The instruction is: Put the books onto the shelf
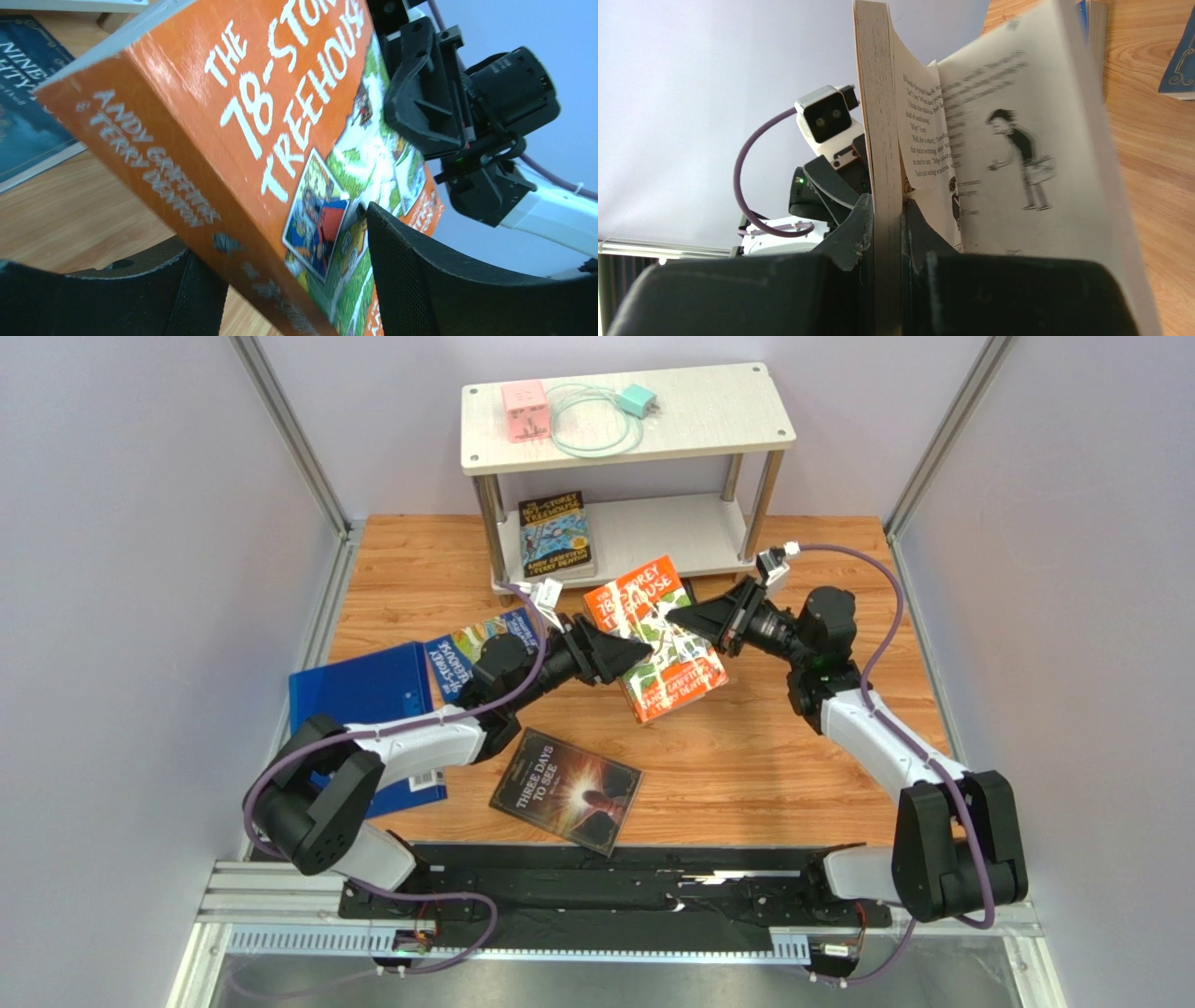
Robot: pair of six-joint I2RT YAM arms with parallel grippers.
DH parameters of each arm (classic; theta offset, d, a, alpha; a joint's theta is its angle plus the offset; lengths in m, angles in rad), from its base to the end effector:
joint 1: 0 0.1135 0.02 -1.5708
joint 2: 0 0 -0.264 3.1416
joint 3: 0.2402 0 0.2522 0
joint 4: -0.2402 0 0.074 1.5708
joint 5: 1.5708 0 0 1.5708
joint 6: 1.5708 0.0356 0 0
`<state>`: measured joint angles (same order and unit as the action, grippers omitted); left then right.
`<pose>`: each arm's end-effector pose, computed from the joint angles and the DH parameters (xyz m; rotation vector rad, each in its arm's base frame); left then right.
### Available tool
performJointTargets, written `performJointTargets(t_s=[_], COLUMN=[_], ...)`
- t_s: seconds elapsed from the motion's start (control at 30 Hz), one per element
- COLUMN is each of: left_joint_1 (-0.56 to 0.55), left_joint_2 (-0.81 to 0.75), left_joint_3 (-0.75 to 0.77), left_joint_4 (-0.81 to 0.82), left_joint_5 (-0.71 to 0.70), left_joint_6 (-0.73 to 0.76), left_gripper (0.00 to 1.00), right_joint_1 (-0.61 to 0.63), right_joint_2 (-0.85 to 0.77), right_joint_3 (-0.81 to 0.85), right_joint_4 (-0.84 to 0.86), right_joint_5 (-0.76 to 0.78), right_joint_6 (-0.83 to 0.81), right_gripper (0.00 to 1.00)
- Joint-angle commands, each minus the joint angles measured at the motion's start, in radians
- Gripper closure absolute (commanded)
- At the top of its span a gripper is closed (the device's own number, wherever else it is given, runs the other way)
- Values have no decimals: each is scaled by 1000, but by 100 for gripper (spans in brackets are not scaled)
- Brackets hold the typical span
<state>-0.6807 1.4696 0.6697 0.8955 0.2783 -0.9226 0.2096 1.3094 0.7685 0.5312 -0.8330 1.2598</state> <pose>0.2385 -0.2057 0.2526 0.0535 1.6708 -1.4673 0.2788 0.0862 0.2929 0.2124 1.8856 1.7244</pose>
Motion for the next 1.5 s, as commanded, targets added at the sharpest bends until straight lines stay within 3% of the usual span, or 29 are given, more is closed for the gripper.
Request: performJointTargets(t_s=[0.0,0.03,0.07,0.1,0.13,0.23,0.33,0.4,0.73,0.97,1.13,1.2,1.27,1.43,1.47], left_joint_1=[-2,0,0,-2,0,10,33,61,110,109,109,109,109,109,109], left_joint_2=[26,28,35,37,31,-20,-83,-104,-120,-65,-49,-48,-52,-46,-40], left_joint_3=[97,120,132,152,160,171,176,177,283,306,294,289,281,300,320], left_joint_4=[89,89,94,83,73,-32,-171,-207,-294,-227,-211,-213,-221,-262,-270], left_joint_5=[81,91,119,128,134,121,95,108,249,286,274,263,228,162,160], left_joint_6=[-13,-19,-19,-21,-27,-6,59,70,82,24,16,21,28,62,70], left_gripper=[35,45,61,92,100,100,100,100,100,100,100,100,100,100,100], right_joint_1=[31,39,42,43,43,42,33,21,13,13,14,16,20,43,48], right_joint_2=[-4,-2,-1,-1,-5,-65,-137,-171,-173,-148,-79,-41,-15,-5,-9], right_joint_3=[-5,-3,-2,6,14,52,51,40,-132,-173,-218,-221,-204,-152,-146], right_joint_4=[70,40,20,-11,-104,-379,-491,-487,-123,-24,211,315,363,319,278], right_joint_5=[-45,-44,-41,-40,-22,93,175,179,48,52,32,12,-17,-67,-72], right_joint_6=[0,-17,-60,-85,-120,-314,-414,-425,-297,-267,-128,-65,-39,-51,-65], right_gripper=[99,98,96,93,84,32,6,0,0,0,3,13,18,57,74])
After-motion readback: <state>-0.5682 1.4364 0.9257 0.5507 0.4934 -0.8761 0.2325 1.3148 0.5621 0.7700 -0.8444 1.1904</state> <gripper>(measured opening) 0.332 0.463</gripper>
